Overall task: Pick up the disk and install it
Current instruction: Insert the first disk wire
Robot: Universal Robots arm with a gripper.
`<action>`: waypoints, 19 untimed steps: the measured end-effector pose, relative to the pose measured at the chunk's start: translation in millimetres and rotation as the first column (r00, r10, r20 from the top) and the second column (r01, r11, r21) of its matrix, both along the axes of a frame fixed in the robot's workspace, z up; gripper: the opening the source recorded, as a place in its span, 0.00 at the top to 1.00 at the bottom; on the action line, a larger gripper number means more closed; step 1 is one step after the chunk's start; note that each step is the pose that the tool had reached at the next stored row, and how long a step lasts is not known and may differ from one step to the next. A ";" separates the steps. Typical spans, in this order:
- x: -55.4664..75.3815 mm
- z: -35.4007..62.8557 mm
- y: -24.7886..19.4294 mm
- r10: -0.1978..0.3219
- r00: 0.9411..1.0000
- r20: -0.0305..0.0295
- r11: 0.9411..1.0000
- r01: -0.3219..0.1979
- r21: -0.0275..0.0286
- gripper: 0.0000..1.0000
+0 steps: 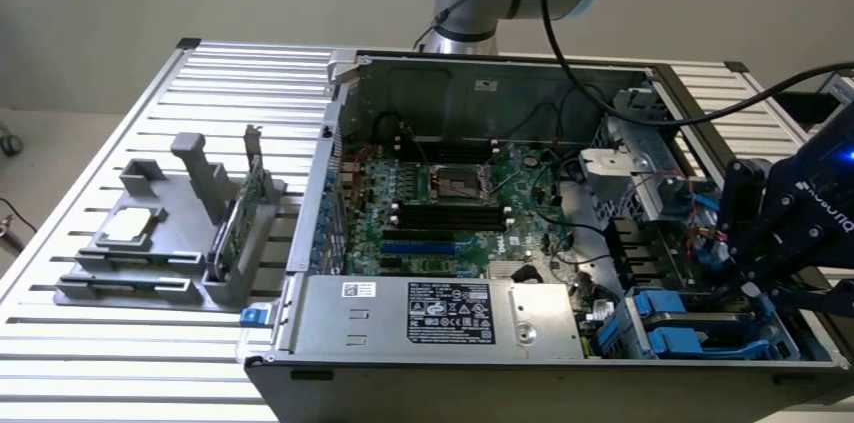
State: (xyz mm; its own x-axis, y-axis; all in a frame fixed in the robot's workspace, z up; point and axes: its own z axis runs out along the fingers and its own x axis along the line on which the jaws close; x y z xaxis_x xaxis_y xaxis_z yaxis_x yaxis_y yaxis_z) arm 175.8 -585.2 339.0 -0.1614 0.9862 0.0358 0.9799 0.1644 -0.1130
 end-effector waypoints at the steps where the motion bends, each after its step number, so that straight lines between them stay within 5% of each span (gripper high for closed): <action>1: -0.1 -0.1 0.0 0.000 1.000 0.001 1.000 0.000 0.000 0.82; 19: 0.0 -1.8 -1.6 -0.017 1.000 0.013 1.000 0.017 0.000 0.82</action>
State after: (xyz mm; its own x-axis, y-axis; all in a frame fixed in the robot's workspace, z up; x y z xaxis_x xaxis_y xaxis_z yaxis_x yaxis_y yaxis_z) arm 175.8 -586.8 337.2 -0.1451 0.9888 0.0337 0.9840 0.1478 -0.0999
